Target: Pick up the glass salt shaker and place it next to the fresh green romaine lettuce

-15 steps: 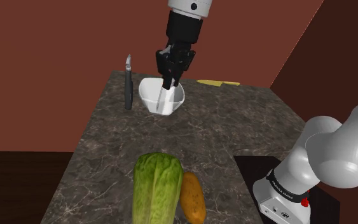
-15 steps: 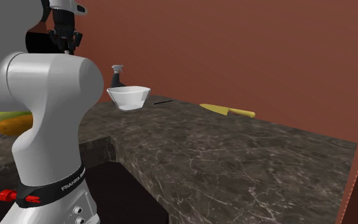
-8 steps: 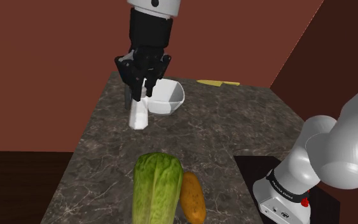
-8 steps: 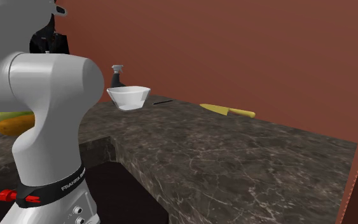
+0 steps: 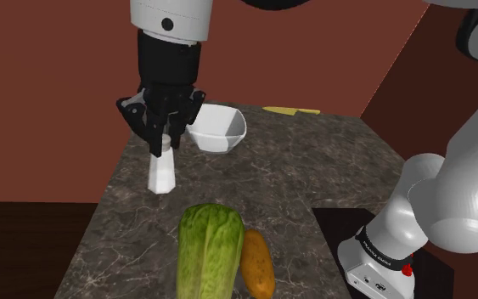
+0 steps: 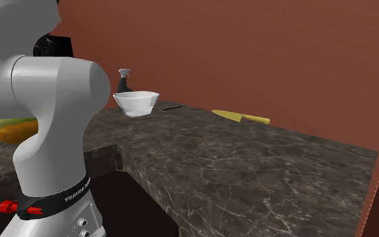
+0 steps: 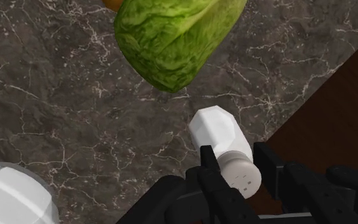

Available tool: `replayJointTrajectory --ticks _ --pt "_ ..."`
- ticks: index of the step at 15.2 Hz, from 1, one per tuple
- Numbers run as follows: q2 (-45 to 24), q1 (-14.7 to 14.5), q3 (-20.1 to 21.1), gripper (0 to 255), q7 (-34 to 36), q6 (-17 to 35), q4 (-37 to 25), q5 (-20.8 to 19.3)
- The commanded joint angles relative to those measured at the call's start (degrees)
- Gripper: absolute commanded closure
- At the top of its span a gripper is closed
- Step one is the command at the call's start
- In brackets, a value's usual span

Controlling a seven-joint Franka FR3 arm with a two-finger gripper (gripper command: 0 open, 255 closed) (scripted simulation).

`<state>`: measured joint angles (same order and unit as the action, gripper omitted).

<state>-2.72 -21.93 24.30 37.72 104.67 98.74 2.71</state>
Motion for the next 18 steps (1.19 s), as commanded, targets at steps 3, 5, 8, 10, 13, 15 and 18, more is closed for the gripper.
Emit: replayJointTrajectory --ticks 3,5,8,10,13,15,18 --pt "0.0 0.03 -0.03 255 -0.2 3.09 3.07 0.05" --pt "-0.1 0.02 -0.02 255 -0.25 4.61 4.49 0.03" --pt "-0.36 0.0 -0.01 255 -0.3 6.86 6.51 -0.05" --pt "-0.6 -0.03 0.0 255 -0.31 8.36 7.78 -0.13" --pt "-1.06 -0.08 0.01 255 -0.29 10.59 9.59 -0.3" --pt "-1.43 -0.11 0.01 255 -0.26 12.07 10.73 -0.44" --pt "-2.08 -0.18 0.02 255 -0.18 14.27 12.34 -0.7"
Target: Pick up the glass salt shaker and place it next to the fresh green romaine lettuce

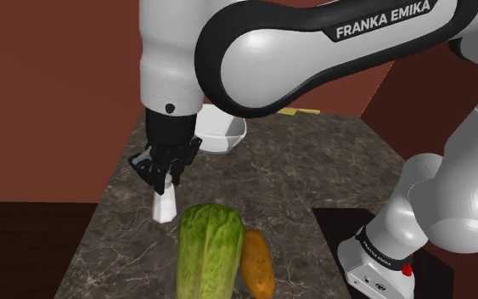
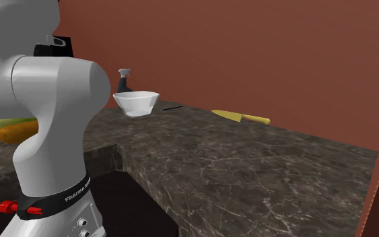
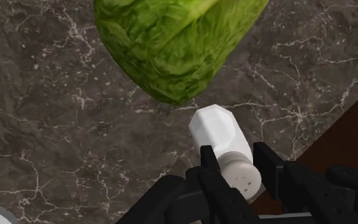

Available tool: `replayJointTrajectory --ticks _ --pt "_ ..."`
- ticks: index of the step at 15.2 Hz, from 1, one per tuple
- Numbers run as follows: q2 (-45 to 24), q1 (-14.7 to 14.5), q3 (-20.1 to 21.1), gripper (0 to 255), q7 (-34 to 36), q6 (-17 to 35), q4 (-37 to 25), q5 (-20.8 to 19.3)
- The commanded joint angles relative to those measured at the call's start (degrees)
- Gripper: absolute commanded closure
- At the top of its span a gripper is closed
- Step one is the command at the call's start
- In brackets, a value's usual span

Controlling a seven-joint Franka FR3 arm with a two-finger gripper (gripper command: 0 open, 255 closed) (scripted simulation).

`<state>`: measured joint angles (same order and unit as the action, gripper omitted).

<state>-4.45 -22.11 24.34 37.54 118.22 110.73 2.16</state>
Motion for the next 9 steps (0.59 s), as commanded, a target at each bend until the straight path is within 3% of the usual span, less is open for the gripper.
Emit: replayJointTrajectory --ticks 1,9 --pt "-0.6 -0.03 -0.03 255 0.03 1.45 0.87 -0.25" --pt "-2.96 -0.27 -0.11 255 0.5 7.25 4.49 -1.3"
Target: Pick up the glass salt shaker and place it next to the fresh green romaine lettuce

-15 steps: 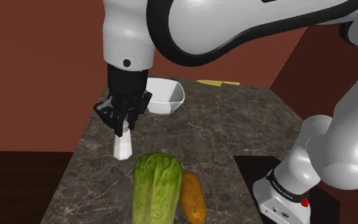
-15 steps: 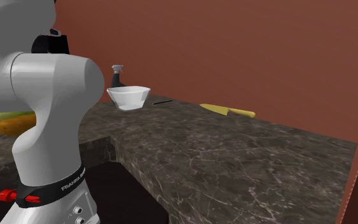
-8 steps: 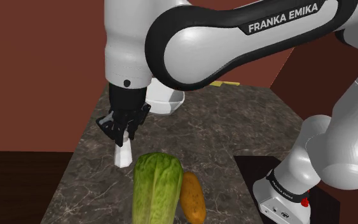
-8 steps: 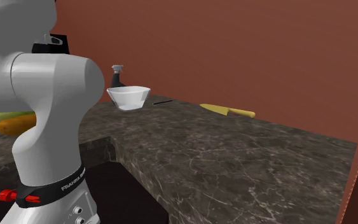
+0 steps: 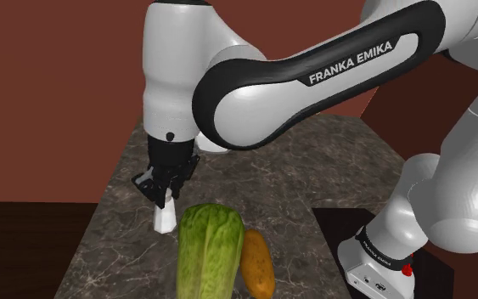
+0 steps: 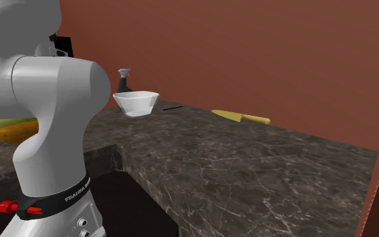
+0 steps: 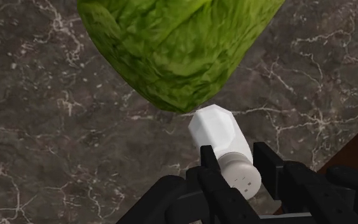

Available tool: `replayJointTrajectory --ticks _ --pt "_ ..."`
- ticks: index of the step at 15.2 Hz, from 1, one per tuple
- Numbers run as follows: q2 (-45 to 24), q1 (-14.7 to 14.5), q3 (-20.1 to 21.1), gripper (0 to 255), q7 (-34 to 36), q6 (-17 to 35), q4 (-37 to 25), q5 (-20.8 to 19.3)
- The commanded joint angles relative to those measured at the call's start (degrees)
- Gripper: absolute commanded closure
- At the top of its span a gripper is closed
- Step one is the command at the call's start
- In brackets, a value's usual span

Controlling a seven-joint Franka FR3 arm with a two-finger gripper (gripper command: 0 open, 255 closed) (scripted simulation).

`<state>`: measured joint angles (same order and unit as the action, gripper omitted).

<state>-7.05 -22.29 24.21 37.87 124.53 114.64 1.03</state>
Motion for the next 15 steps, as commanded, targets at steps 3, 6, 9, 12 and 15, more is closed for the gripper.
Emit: replayJointTrajectory --ticks 3,6,9,12,15 --pt "-1.43 -0.21 -0.05 255 0.42 3.08 1.73 -0.69" --pt "-2.19 -0.31 -0.12 255 0.61 4.49 2.44 -1.06" --pt "-2.2 -0.31 -0.12 255 0.62 4.49 2.43 -1.07" --pt "-2.2 -0.31 -0.12 255 0.62 4.49 2.43 -1.07" --pt "-2.2 -0.31 -0.12 0 0.62 4.49 2.43 -1.07"
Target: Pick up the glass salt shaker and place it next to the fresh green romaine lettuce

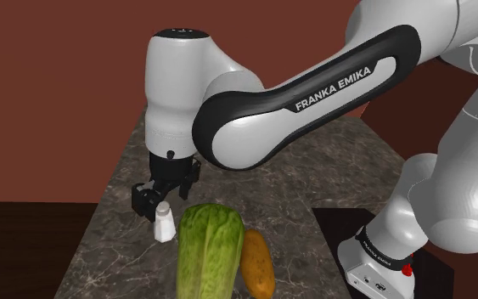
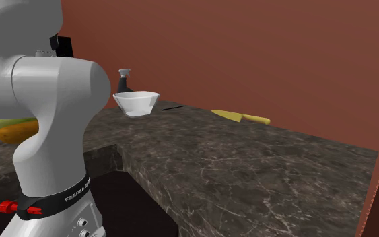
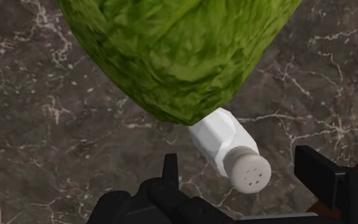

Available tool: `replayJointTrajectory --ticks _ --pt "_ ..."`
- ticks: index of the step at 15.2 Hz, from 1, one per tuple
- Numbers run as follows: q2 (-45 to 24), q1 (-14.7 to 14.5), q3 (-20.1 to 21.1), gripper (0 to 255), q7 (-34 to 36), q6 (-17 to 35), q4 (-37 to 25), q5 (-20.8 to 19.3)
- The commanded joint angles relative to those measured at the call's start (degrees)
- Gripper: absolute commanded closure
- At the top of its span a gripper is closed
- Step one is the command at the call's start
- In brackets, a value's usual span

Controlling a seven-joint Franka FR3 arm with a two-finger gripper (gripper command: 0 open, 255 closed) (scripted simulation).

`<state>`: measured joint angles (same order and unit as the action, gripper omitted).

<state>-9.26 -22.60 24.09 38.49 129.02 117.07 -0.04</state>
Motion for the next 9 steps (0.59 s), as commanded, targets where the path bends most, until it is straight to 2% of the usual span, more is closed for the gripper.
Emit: replayJointTrajectory --ticks 1,3,7,9 --pt "0.0 0.0 0.0 0 0.0 0.0 0.0 0.0" --pt "0.0 0.0 0.0 0 0.0 0.0 0.0 0.0" --pt "3.81 0.68 0.12 0 -1.28 -6.64 -3.11 1.84" --pt "3.81 0.67 0.11 0 -1.28 -6.64 -3.11 1.85"
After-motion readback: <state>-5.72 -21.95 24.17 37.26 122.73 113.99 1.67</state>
